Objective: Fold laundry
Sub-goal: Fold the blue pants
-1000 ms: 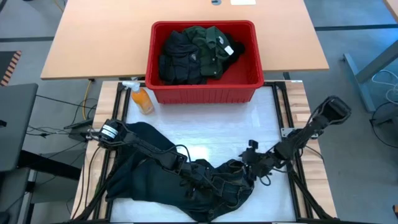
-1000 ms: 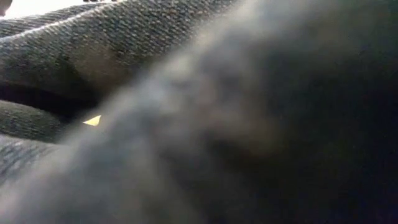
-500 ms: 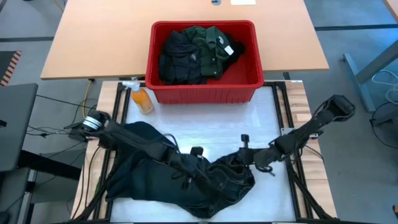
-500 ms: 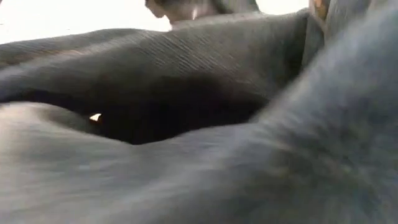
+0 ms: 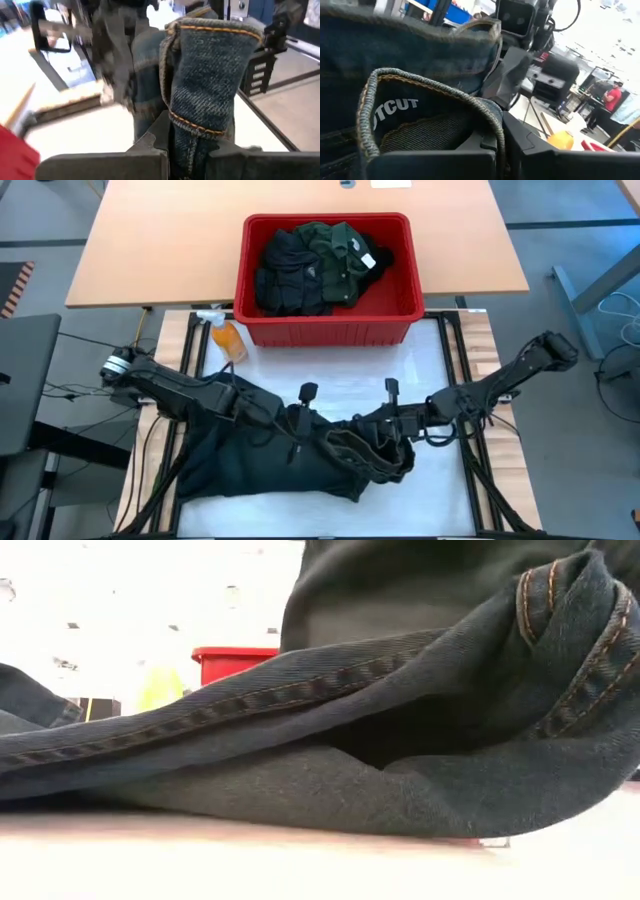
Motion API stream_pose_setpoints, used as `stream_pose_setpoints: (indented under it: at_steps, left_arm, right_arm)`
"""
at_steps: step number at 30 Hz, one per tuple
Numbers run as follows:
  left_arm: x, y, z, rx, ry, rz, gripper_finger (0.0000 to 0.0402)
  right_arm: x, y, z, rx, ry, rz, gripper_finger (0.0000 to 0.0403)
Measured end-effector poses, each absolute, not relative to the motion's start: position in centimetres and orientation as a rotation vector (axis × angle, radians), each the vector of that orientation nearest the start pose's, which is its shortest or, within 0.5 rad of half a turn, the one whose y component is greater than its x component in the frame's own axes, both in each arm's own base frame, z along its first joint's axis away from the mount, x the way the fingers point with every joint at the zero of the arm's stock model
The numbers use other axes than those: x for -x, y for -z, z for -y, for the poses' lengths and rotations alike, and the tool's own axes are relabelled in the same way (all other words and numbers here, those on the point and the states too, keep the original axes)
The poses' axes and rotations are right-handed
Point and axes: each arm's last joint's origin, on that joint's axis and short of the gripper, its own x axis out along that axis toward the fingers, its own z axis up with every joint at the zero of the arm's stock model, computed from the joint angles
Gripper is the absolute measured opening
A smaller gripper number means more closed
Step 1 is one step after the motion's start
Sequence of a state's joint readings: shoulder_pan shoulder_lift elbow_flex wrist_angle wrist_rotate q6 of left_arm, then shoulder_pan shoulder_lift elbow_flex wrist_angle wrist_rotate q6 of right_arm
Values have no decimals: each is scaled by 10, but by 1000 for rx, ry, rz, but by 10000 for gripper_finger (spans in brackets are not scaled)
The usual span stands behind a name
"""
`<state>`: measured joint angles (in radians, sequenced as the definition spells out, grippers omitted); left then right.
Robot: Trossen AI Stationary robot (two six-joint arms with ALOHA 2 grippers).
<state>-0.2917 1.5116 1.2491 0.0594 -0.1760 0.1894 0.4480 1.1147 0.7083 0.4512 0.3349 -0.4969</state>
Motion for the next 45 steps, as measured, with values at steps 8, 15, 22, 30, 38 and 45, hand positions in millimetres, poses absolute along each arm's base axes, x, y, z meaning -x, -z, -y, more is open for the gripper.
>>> stream_pose_setpoints:
  at_steps: [8,15,22,30,38,45]
  left_arm:
    - [-362,-321,84,-134,226,-200,11]
    - [-369,-313,80,-62,152,-226,50]
    - [-370,-313,80,-50,152,-215,148]
    - [-370,-315,78,-34,93,-192,237]
    - [-371,-313,76,-10,20,-203,259]
    - [-375,-307,79,2,62,-204,259]
  right_arm:
    - [-243,-301,-106,496,-132,37,29]
    - [-241,-300,-114,481,-145,21,27]
    - [-240,-300,-116,457,-149,20,27]
    - [-240,-302,-116,450,-146,34,27]
    - [-237,-302,-122,417,-218,34,27]
    - [-236,-304,-127,440,-232,23,27]
